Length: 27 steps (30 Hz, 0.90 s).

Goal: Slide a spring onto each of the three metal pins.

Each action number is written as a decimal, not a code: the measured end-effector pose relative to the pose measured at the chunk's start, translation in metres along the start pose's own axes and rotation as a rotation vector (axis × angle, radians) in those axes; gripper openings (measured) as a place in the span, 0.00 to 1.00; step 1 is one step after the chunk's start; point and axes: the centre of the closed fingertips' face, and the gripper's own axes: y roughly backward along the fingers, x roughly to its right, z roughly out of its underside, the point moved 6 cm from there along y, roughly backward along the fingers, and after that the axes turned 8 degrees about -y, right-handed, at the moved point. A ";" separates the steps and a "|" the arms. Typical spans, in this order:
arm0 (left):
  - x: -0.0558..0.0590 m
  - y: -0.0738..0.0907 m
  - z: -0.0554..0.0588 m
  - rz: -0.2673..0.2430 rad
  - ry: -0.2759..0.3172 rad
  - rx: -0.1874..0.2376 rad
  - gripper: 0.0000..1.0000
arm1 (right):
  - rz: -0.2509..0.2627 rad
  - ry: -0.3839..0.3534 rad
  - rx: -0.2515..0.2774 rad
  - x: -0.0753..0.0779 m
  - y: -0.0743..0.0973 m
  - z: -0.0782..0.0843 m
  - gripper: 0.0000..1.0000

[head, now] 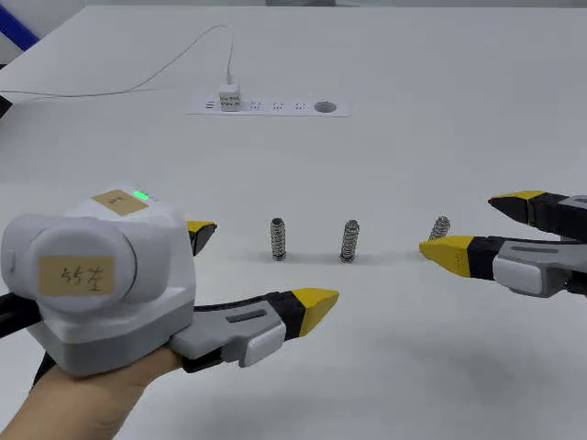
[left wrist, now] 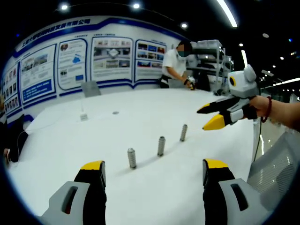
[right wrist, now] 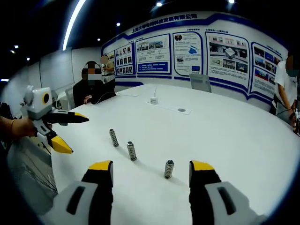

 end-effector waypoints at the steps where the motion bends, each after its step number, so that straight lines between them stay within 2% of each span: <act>1: 0.000 0.001 0.000 0.001 0.001 0.001 0.87 | 0.000 0.002 0.000 -0.001 0.002 0.000 0.68; 10: -0.006 0.014 -0.001 -0.003 0.008 0.005 0.87 | -0.001 0.012 -0.002 -0.008 0.018 0.005 0.72; 12: -0.005 0.016 -0.002 0.009 0.014 -0.012 0.86 | 0.000 0.005 -0.002 -0.011 0.021 0.008 0.74; 14: -0.005 0.018 -0.004 0.000 0.016 -0.007 0.87 | -0.002 -0.005 0.001 -0.012 0.023 0.010 0.75; 23: -0.004 0.025 -0.003 0.006 0.015 0.001 0.89 | -0.041 -0.003 0.008 -0.028 0.033 0.016 0.82; 27: -0.002 0.029 -0.002 0.010 0.017 -0.003 0.92 | -0.071 -0.018 0.033 -0.035 0.036 0.014 0.85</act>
